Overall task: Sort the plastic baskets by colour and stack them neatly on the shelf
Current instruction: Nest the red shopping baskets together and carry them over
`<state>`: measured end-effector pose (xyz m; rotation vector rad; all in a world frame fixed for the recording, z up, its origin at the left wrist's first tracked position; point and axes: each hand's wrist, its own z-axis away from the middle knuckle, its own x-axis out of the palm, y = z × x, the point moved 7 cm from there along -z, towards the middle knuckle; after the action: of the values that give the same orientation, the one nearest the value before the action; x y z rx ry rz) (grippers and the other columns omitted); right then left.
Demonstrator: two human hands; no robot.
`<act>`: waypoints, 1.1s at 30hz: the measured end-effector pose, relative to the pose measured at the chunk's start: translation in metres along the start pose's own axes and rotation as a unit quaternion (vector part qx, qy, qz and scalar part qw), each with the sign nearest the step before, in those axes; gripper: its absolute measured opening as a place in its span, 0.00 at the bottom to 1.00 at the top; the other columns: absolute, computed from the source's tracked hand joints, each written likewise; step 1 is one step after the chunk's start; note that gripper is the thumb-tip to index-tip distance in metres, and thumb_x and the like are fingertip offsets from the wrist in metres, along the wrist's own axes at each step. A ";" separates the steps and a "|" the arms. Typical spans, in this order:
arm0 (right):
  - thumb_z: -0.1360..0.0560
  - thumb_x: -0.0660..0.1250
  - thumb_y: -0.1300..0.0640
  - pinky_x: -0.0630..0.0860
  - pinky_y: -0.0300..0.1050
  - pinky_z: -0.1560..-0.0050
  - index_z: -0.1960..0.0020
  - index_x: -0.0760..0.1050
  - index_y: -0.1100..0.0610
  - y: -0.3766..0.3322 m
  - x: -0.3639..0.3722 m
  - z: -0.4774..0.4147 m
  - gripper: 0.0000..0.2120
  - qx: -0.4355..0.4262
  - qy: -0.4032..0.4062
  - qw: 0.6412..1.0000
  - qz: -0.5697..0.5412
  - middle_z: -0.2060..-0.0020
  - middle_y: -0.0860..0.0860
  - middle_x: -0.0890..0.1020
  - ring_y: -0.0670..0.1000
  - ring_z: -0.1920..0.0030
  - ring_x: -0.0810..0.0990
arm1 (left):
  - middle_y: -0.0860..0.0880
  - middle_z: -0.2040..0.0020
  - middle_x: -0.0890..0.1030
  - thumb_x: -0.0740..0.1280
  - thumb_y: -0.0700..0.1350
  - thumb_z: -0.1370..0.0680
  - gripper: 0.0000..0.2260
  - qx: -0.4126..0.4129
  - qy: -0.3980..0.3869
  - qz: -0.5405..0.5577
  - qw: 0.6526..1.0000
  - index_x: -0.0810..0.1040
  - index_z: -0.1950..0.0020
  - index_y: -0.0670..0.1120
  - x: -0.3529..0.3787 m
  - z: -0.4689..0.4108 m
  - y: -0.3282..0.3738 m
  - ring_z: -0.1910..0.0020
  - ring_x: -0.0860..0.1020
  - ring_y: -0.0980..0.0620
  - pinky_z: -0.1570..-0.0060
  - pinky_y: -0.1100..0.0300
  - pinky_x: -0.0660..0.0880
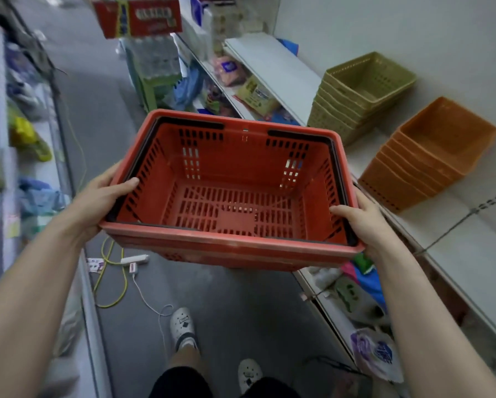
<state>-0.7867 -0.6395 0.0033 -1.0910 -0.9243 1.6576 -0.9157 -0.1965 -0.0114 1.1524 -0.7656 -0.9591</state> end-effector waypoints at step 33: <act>0.27 0.62 0.72 0.84 0.49 0.63 0.40 0.76 0.53 -0.294 0.184 -0.440 0.21 0.019 0.164 0.984 -0.073 0.53 0.58 0.83 0.58 0.58 0.83 | 0.49 0.41 0.82 0.61 0.41 0.20 0.19 0.025 -0.191 -0.094 0.977 0.72 0.32 0.59 -0.034 -0.658 0.258 0.45 0.82 0.47 0.48 0.52 0.80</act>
<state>-0.3236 -0.3341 0.0815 -1.1968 -0.7347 1.3214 -0.2903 0.1222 0.0739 1.1097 -1.0042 -1.3510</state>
